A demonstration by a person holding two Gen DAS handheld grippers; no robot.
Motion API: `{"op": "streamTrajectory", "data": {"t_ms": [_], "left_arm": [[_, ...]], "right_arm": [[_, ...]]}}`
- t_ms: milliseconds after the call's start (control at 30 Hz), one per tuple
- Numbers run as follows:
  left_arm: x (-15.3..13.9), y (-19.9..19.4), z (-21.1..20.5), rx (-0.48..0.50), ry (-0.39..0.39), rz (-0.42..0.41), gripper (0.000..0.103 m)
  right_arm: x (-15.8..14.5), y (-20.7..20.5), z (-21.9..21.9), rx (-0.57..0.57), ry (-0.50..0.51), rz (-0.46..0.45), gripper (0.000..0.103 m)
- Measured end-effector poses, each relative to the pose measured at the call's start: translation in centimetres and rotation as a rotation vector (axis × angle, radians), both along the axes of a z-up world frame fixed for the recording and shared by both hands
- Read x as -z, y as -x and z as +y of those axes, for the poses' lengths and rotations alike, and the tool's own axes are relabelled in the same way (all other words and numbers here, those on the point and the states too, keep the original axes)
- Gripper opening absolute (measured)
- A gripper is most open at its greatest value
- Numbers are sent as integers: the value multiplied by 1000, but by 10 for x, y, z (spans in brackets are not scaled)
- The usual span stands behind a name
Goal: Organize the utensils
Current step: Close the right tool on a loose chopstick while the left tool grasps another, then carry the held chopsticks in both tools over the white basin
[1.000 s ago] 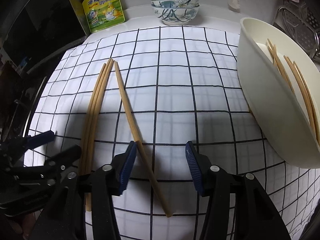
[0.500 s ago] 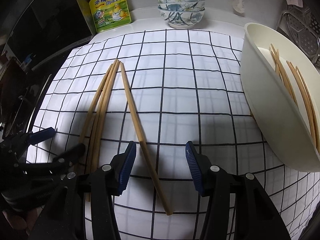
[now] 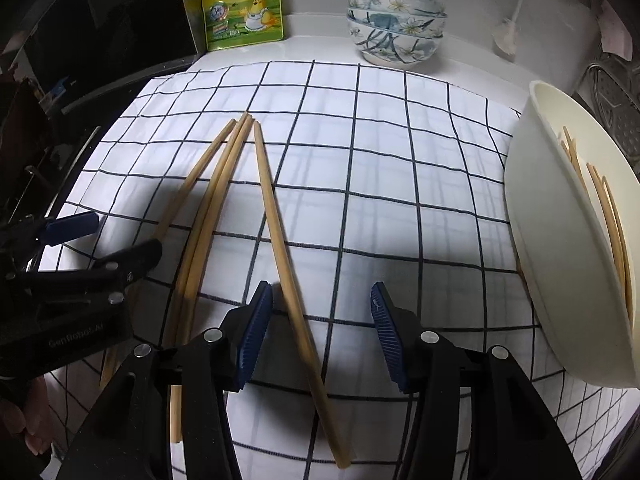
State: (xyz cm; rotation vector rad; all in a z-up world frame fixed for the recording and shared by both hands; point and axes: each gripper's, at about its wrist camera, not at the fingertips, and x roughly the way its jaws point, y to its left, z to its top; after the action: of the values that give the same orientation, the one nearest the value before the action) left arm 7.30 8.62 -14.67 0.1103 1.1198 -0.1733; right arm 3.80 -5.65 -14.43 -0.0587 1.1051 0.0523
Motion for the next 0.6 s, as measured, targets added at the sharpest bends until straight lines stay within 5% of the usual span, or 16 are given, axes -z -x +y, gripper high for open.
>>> {"op": "streamTrajectory", "data": {"t_ms": [100,300,600], "left_arm": [[-2,-1,-4,15,14,-15,55],[-5,4,-13,51,28,-21,8],[-14,11,-4,24,52,9,7]], "right_arm": [[1,0,3,-14,-2,-10,46],[-1,0,15,-72,5,-21,8],[-13,2,0,-8,-117,9,6]]}}
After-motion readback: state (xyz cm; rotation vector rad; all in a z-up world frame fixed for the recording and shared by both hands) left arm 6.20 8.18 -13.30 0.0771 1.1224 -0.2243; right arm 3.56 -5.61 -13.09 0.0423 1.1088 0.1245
